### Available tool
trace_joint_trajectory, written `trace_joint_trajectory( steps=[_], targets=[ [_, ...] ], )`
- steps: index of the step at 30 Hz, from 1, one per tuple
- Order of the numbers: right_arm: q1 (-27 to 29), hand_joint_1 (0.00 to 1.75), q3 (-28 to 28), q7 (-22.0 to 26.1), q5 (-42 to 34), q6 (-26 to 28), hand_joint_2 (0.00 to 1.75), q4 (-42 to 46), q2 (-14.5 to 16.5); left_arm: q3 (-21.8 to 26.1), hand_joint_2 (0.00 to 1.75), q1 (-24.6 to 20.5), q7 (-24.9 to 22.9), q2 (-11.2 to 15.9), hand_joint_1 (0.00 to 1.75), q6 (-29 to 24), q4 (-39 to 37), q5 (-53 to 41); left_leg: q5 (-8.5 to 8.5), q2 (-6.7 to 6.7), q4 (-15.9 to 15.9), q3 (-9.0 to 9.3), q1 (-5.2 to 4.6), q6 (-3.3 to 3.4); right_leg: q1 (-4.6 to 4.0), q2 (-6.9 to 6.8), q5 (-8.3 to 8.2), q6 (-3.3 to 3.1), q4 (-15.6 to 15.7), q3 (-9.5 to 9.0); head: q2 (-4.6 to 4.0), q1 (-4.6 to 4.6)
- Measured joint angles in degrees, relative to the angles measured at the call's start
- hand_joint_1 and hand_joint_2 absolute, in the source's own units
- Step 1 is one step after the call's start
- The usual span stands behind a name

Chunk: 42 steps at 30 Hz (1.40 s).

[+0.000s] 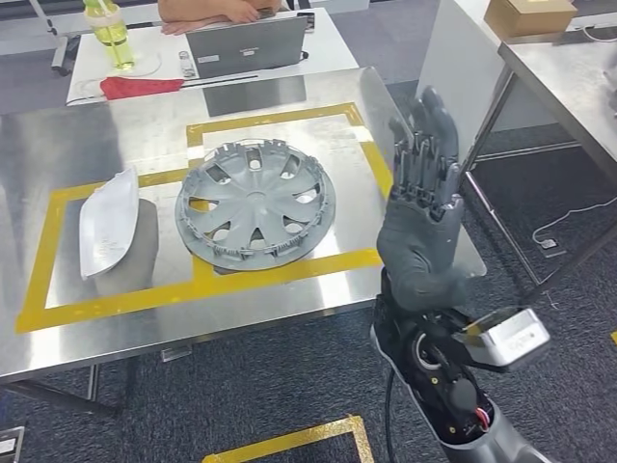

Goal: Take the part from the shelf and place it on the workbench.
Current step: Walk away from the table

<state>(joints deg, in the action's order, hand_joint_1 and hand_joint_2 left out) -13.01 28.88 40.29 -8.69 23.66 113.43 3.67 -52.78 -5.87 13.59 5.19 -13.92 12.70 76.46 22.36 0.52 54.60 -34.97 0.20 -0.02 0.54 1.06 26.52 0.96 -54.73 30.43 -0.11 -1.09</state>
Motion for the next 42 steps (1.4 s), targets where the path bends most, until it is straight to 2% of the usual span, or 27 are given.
trace_joint_trajectory(
  steps=[4,9,18,23,28,29,30,31,33,34,35,36,37,39,40,41,42],
  targets=[
    [0.9,0.00,-0.2,-0.1,2.2,0.6,0.00,3.2,-0.2,0.0,0.00,-0.1,0.0,-0.1,0.00,0.0,0.0,-0.2,0.00,0.00,0.0,0.00,0.00,0.00,-0.01,0.00,0.00,0.00,0.0,-0.02,0.00,0.01],
    [1.0,0.00,0.5,-0.1,6.6,6.0,0.00,5.3,-0.9,-0.1,0.00,-0.2,0.0,-0.3,0.00,0.0,0.0,-0.9,0.00,0.01,0.0,0.00,0.00,0.00,-0.02,-0.01,0.01,0.00,0.0,-0.12,0.00,0.02],
    [0.7,0.00,2.2,-0.1,6.2,7.7,0.00,6.2,-2.6,-0.1,0.00,-0.5,-0.7,-0.7,0.00,-0.6,0.0,-1.0,0.04,0.03,0.0,-0.01,-0.03,0.02,0.00,-0.04,0.03,0.04,0.0,-0.16,0.00,0.04],
    [0.5,0.00,3.0,-0.2,5.3,7.7,0.00,6.2,-3.1,-0.2,0.00,-0.5,-3.5,-0.8,0.00,0.4,0.0,-0.4,0.47,0.04,0.5,-0.02,-0.17,0.58,0.09,-0.07,0.20,0.39,0.1,-0.40,0.00,0.16],
    [0.4,0.00,3.4,-0.1,5.3,7.7,0.00,6.2,-3.4,-0.2,0.00,-0.6,-4.0,-0.8,0.00,0.8,0.0,-0.4,0.31,0.03,0.4,0.17,-0.20,1.20,0.23,-0.07,0.14,1.01,0.2,-0.67,0.00,0.17],
    [0.4,0.00,3.4,-0.2,5.3,7.7,0.00,6.2,-3.5,-0.2,0.00,-0.6,-4.0,-0.9,0.00,0.9,0.0,-0.4,0.13,-0.04,-0.1,0.39,-0.05,1.35,0.21,-0.13,0.60,1.14,-0.2,-0.62,0.00,0.10],
    [0.3,0.00,3.5,-0.2,5.3,7.7,0.00,6.2,-3.7,-0.2,0.00,-0.7,-4.0,-1.0,0.00,0.9,0.0,-0.4,-0.08,-0.13,-0.5,0.61,0.12,1.54,0.18,-0.22,1.75,1.26,-1.4,-0.21,0.00,-0.05],
    [0.3,0.00,3.5,-0.2,5.4,7.7,0.00,6.2,-3.8,-0.2,0.00,-0.7,-4.0,-1.1,0.00,0.9,0.0,-0.4,-0.26,-0.24,-0.9,0.81,0.29,1.71,0.16,-0.32,3.59,1.40,-3.9,0.72,0.00,-0.31],
    [0.5,0.00,3.6,-0.2,5.5,7.7,0.00,6.2,-4.1,-0.2,0.00,-0.7,-4.0,-1.1,0.00,0.9,0.0,-0.5,-0.36,-0.35,-1.1,0.86,0.27,1.80,0.28,-0.48,8.01,1.67,-11.7,3.70,0.00,-0.83],
    [0.7,0.00,3.6,-0.2,5.5,7.7,0.00,6.2,-4.3,-0.2,0.00,-0.8,-4.0,-1.1,0.00,0.9,0.0,-0.5,-0.38,-0.39,-1.0,0.81,0.26,1.78,0.37,-0.50,9.47,1.83,-15.1,5.00,0.00,-1.02],
    [0.8,0.00,3.7,-0.2,5.6,7.8,0.00,6.2,-4.4,-0.2,0.00,-0.7,-4.0,-1.1,0.00,0.9,0.0,-0.6,-0.44,-0.42,-1.0,0.74,0.27,1.73,0.50,-0.52,9.84,1.98,-16.9,5.51,0.00,-1.16],
    [0.9,0.00,3.7,-0.2,5.6,7.8,0.00,6.2,-4.6,-0.2,0.00,-0.7,-4.1,-1.2,0.00,0.9,0.0,-0.6,-0.52,-0.43,-0.9,0.65,0.35,1.61,0.66,-0.56,8.99,2.13,-16.3,4.86,0.00,-1.26],
    [0.9,0.00,3.7,-0.1,5.6,7.8,0.00,6.2,-4.7,-0.2,0.00,-0.7,-4.1,-1.3,0.00,0.9,0.0,-0.6,-0.61,-0.42,-0.8,0.54,0.47,1.45,0.86,-0.63,7.27,2.28,-13.4,3.11,0.00,-1.36],
    [0.9,0.00,3.8,-0.2,5.6,7.8,0.00,6.2,-4.9,-0.3,0.00,-0.7,-4.1,-1.3,0.00,0.9,0.0,-0.6,-0.81,-0.27,-0.4,0.24,0.60,0.88,1.16,-0.65,3.66,2.52,-4.7,-1.80,0.00,-1.72],
    [0.9,0.00,3.9,-0.2,5.6,7.8,0.00,6.2,-4.9,-0.4,0.00,-0.7,-4.1,-1.3,0.00,0.9,0.0,-0.6,-0.96,-0.17,-0.2,0.14,0.61,0.49,1.16,-0.51,2.63,2.35,-1.9,-3.26,0.00,-1.85],
    [0.8,0.00,3.9,-0.2,5.6,7.8,0.00,6.2,-4.9,-0.4,0.00,-0.8,-4.1,-1.3,0.00,0.9,0.0,-0.7,-1.16,-0.08,0.0,0.02,0.56,0.05,1.09,-0.32,2.30,2.05,-0.4,-3.86,0.00,-1.92],
    [0.8,0.00,4.0,-0.2,5.6,7.9,0.00,6.2,-5.0,-0.5,0.00,-0.8,-4.1,-1.3,0.00,0.9,0.0,-0.7,-1.47,-0.02,0.0,-0.06,0.59,-0.43,0.84,-0.10,2.14,1.52,-0.4,-3.65,0.00,-1.82]
  ],
)
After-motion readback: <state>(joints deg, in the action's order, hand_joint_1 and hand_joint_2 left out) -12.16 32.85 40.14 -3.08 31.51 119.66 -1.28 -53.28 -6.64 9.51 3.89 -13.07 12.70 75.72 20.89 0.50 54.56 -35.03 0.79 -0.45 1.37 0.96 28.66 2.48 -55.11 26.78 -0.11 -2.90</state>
